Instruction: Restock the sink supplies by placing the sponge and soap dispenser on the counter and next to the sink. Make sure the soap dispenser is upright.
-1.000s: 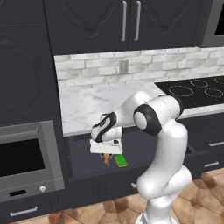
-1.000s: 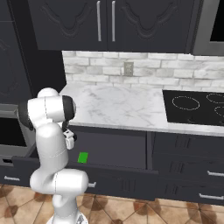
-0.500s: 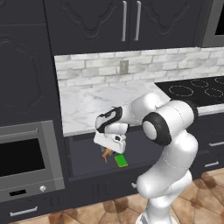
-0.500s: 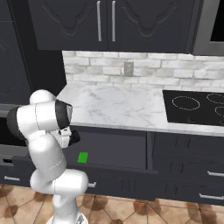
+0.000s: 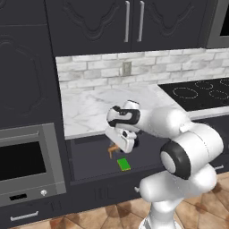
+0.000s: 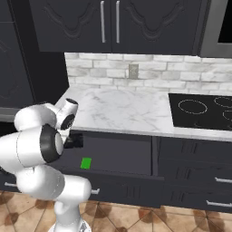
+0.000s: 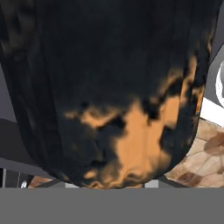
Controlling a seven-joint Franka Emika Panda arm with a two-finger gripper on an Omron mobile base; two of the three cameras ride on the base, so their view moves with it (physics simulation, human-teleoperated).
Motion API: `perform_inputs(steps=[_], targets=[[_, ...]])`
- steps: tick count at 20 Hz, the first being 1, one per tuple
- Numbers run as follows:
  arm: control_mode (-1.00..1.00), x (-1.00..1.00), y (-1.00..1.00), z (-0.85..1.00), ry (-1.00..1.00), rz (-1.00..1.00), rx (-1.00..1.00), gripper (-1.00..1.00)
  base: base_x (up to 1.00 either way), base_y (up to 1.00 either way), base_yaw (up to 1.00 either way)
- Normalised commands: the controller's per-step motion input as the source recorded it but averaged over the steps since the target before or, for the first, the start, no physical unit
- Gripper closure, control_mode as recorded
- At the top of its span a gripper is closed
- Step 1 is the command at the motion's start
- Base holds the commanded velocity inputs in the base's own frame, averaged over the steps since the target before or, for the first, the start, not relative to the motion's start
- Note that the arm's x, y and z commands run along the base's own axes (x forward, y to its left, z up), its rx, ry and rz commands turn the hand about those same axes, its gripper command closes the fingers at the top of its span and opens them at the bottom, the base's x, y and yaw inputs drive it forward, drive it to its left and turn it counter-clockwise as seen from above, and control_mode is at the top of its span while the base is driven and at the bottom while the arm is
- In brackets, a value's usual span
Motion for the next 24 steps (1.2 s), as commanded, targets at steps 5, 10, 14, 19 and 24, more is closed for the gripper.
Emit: perform_inputs(steps=[5, 10, 14, 19, 24], targets=[[-1.0, -0.31, -0.3, 0.99, 0.0, -0.28, 0.0, 1.0, 0.0, 0.0, 0.0], [-1.0, -0.41, -0.28, 0.88, 0.0, -0.27, 0.0, 1.0, 0.0, 0.0, 0.0], [-1.0, -0.38, -0.22, 0.83, 0.0, -0.26, 0.0, 1.0, 0.0, 0.0, 0.0], [-1.0, -0.19, -0.23, 0.67, -0.04, -0.19, 0.0, 1.0, 0.0, 0.0, 0.0], [-1.0, -0.03, -0.38, 0.51, -0.1, -0.07, 0.0, 1.0, 0.0, 0.0, 0.0]])
